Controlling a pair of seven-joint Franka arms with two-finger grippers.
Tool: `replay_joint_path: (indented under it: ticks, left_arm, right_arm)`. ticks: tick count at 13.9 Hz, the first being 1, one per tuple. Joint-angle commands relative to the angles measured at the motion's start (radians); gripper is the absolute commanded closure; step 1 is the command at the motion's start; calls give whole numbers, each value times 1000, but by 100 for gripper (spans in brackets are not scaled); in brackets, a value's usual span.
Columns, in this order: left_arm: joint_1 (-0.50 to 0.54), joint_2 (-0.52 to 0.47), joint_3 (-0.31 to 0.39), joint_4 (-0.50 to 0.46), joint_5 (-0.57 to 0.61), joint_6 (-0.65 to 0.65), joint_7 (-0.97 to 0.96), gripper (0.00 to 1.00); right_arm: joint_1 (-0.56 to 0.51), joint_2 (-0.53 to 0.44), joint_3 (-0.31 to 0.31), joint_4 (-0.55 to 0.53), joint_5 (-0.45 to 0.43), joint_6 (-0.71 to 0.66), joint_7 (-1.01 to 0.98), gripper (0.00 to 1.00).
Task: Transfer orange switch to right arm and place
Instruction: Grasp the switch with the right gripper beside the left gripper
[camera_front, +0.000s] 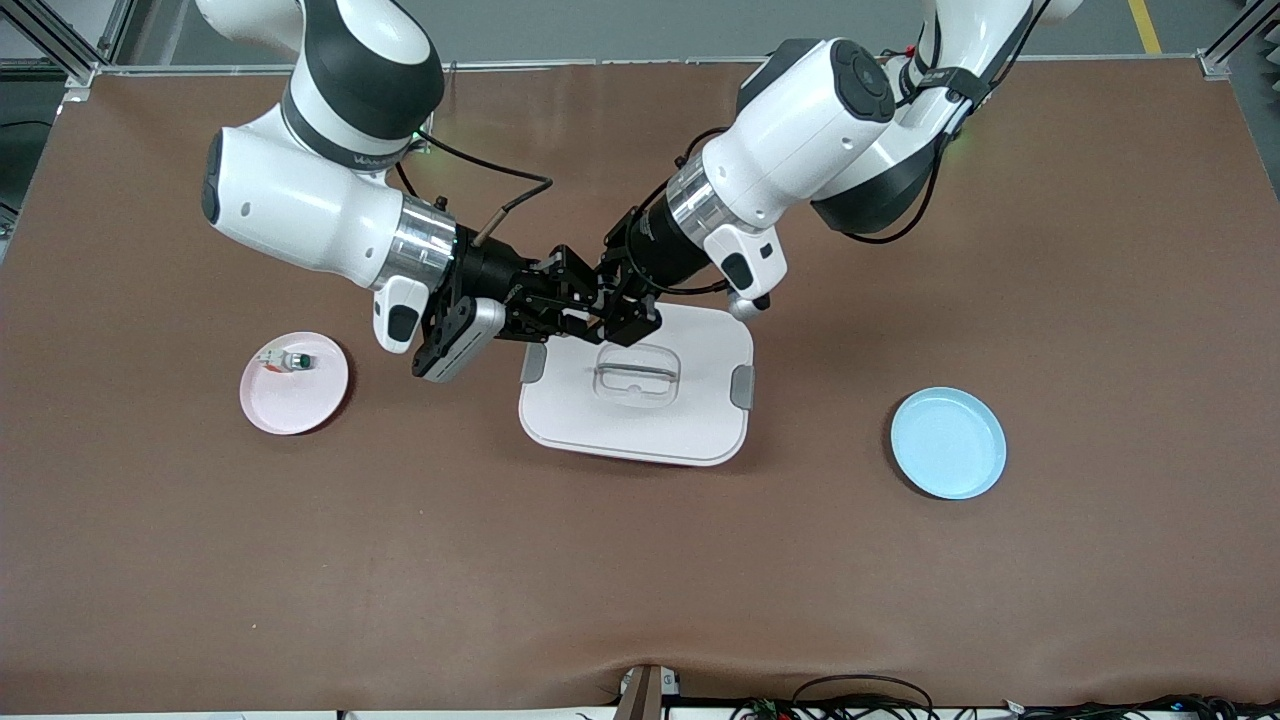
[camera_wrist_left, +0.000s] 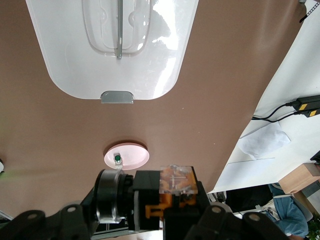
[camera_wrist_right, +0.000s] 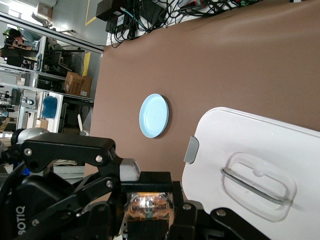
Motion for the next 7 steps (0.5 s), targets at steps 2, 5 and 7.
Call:
replay_joint_path:
  ticks: [2,5,7]
  left_arm:
    - [-9,-2,0,9,20,5,-13,75]
    - [-9,-2,2,9,20,5,-8,74]
    - [-9,-2,2,11,20,5,-5,71]
  right_arm:
    - [6,19,-7,18,5,12,8,100]
    - [4,20,-7,17,3,11,-3,100]
    - [4,20,-7,18,-1,11,-3,100]
